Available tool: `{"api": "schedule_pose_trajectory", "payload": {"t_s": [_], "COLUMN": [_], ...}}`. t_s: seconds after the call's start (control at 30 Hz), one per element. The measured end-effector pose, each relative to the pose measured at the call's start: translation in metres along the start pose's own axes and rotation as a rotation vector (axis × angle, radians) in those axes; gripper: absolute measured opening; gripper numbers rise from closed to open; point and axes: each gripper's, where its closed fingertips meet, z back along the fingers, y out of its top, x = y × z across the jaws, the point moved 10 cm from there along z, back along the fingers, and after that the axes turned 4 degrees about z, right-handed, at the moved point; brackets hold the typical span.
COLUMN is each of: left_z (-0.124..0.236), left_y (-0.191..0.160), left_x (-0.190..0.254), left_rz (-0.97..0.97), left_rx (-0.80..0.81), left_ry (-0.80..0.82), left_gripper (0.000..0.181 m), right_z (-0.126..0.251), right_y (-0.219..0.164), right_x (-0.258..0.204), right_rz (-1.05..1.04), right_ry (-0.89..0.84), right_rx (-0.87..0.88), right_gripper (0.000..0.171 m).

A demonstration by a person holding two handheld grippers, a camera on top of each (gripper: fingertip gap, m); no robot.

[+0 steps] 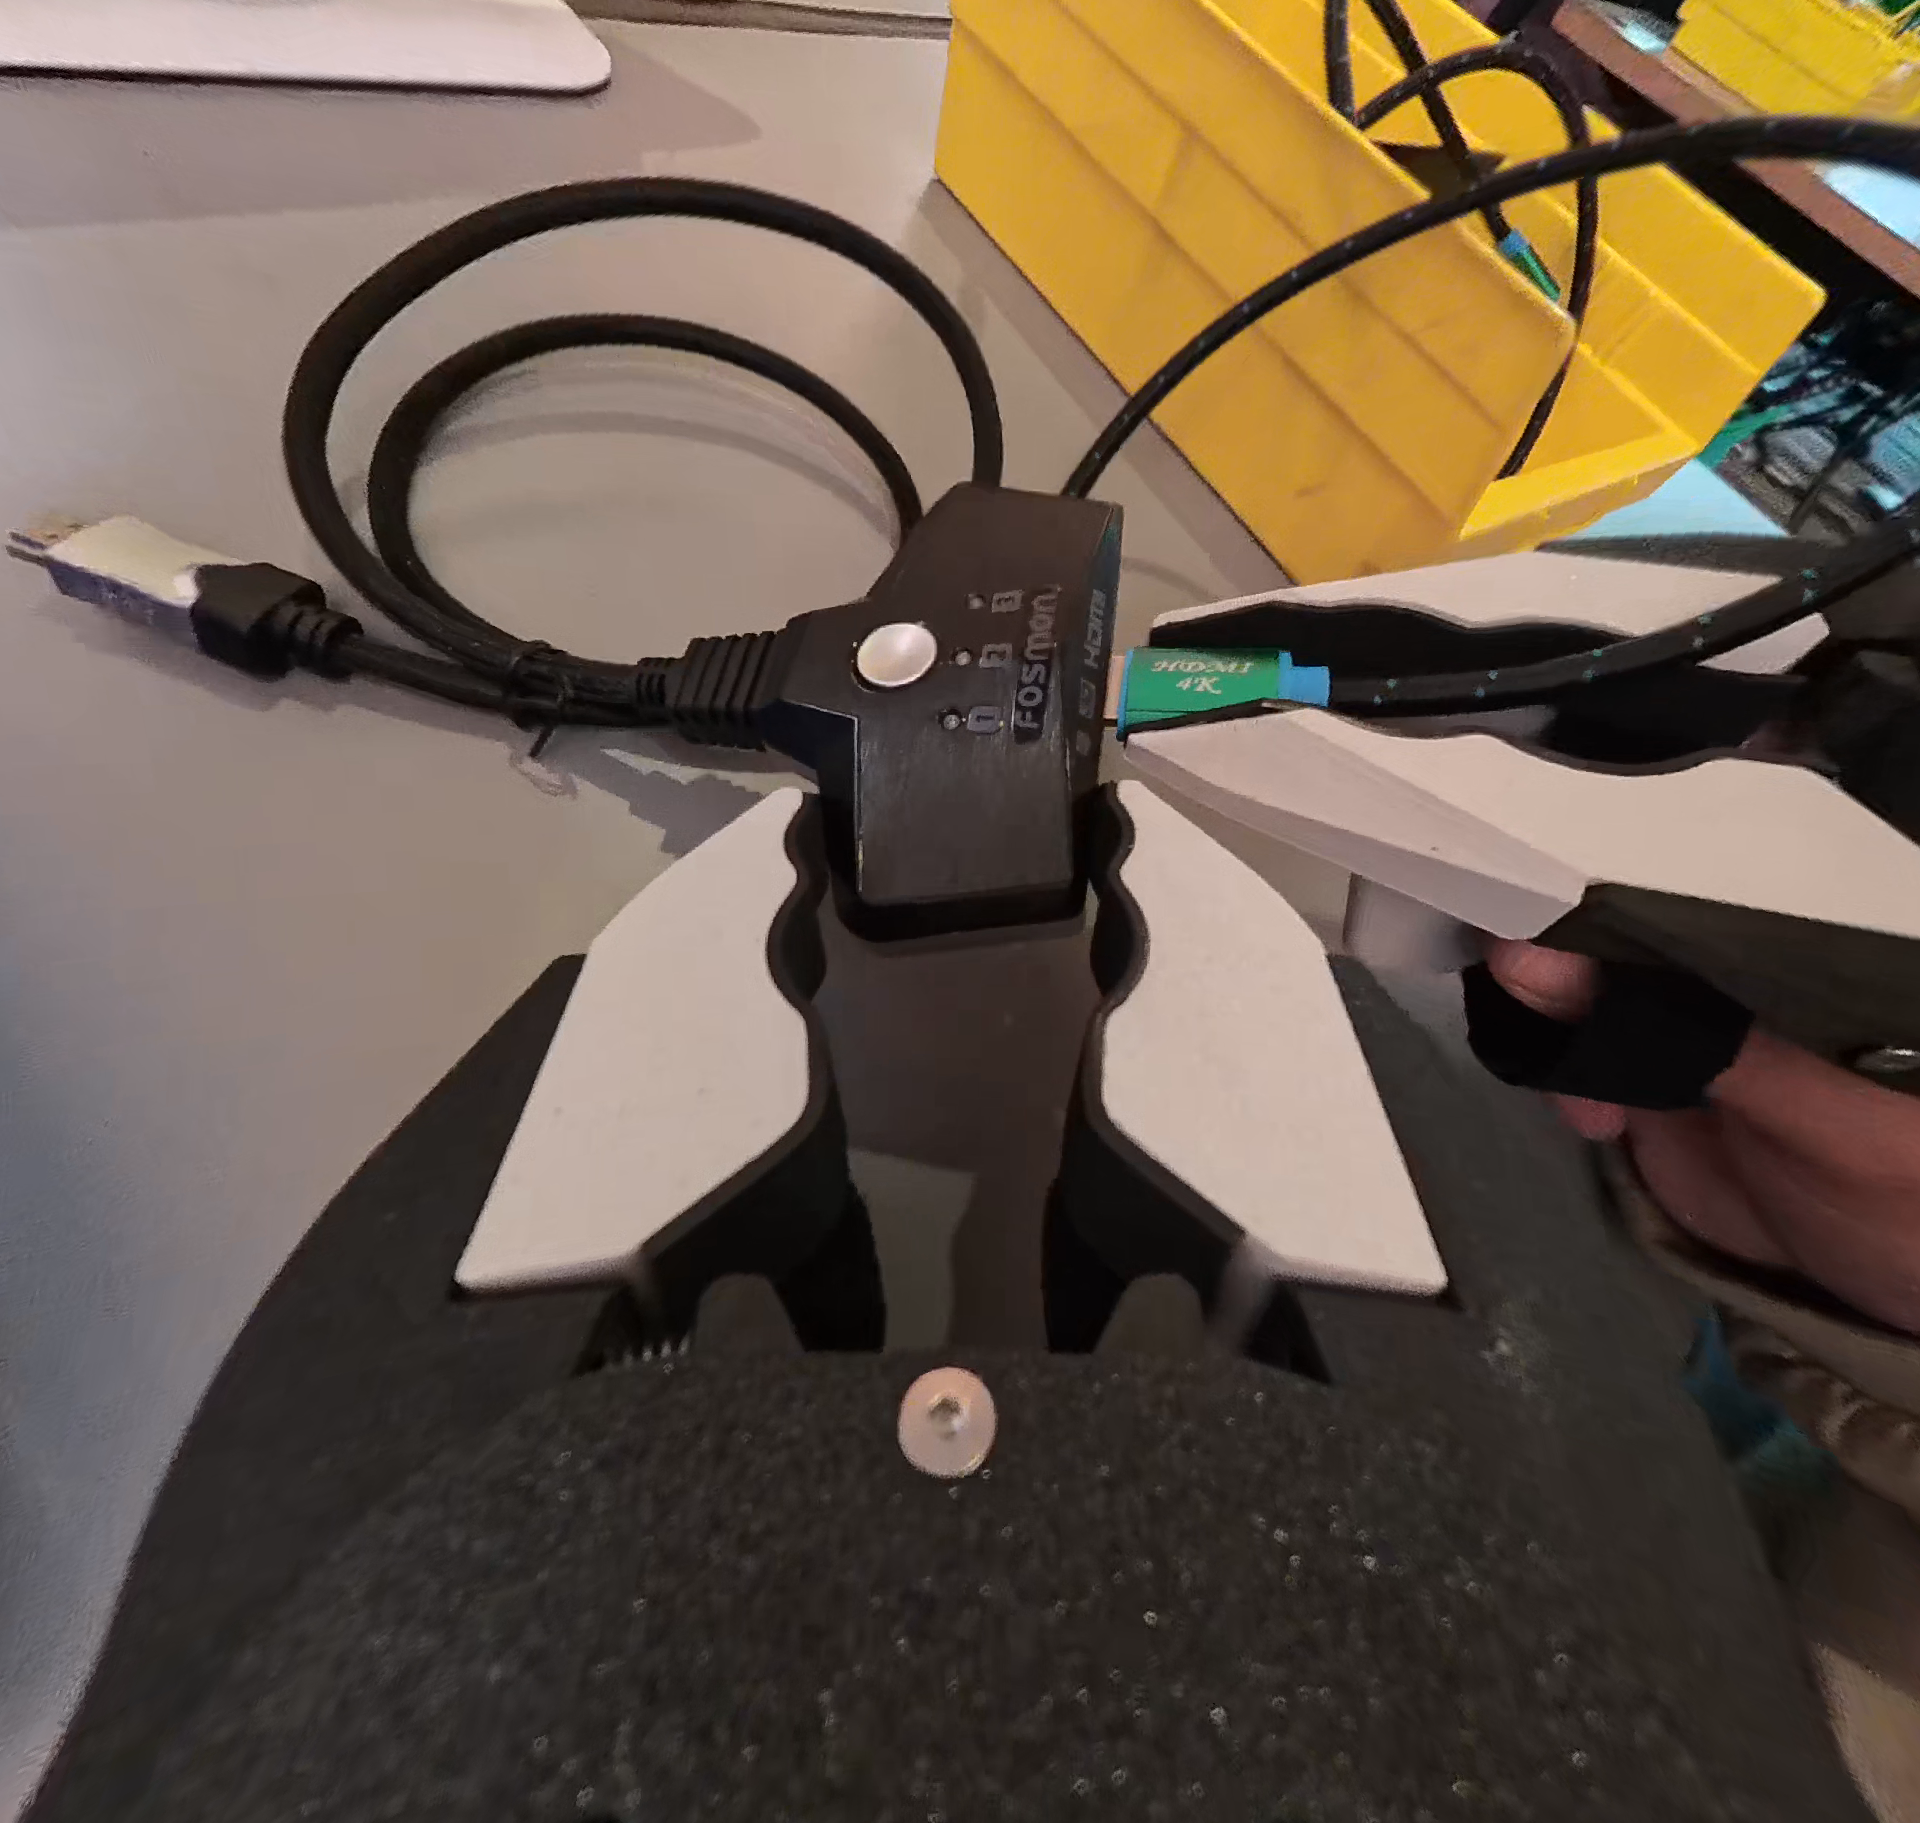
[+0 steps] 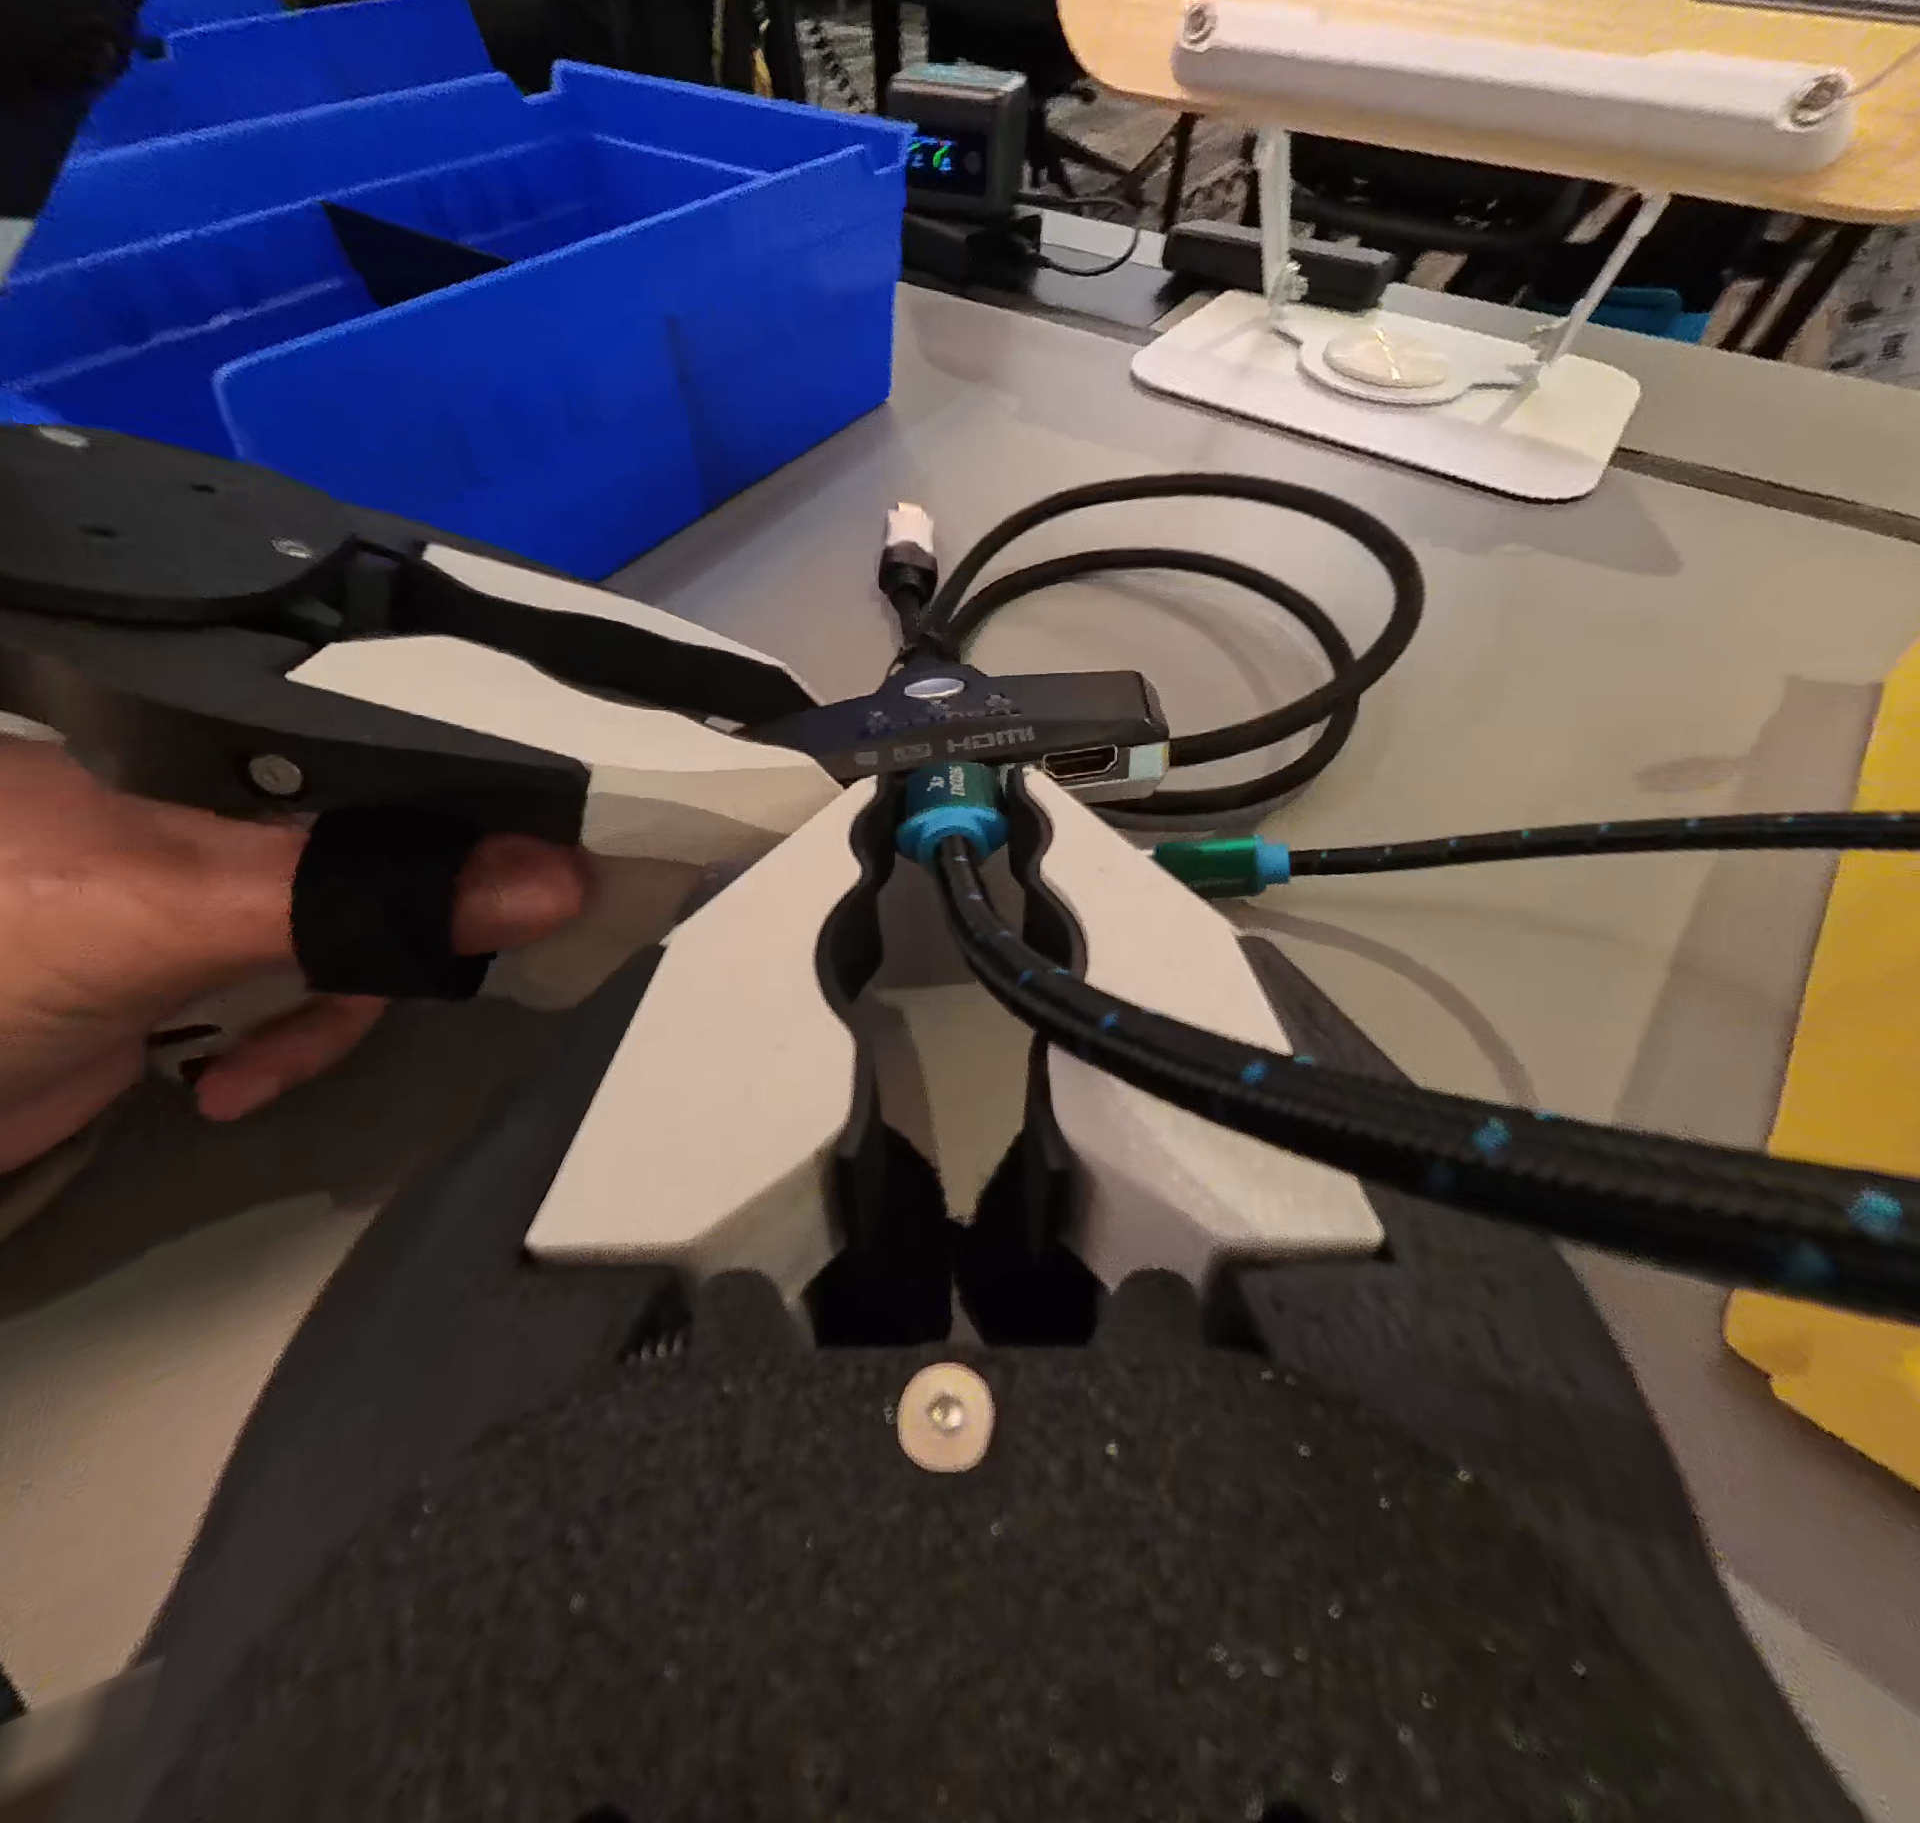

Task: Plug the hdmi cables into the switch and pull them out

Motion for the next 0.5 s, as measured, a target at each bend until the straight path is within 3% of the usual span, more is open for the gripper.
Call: {"api": "schedule_pose_trajectory", "payload": {"t_s": [0.17,0.5], "left_z": [-0.007,-0.018], "left_y": [0.004,0.006], "left_x": [0.006,0.007], "left_rz": [-0.084,-0.056], "left_rx": [0.009,-0.02], "left_ry": [0.012,0.004], "left_gripper": [0.049,0.049], "right_z": [0.004,0.011], "right_y": [-0.004,-0.009], "right_x": [0.002,0.003], "right_rz": [-0.02,-0.049], "right_ry": [-0.074,-0.157], "right_rx": [0.029,0.023], "right_gripper": [0.02,0.019]}}
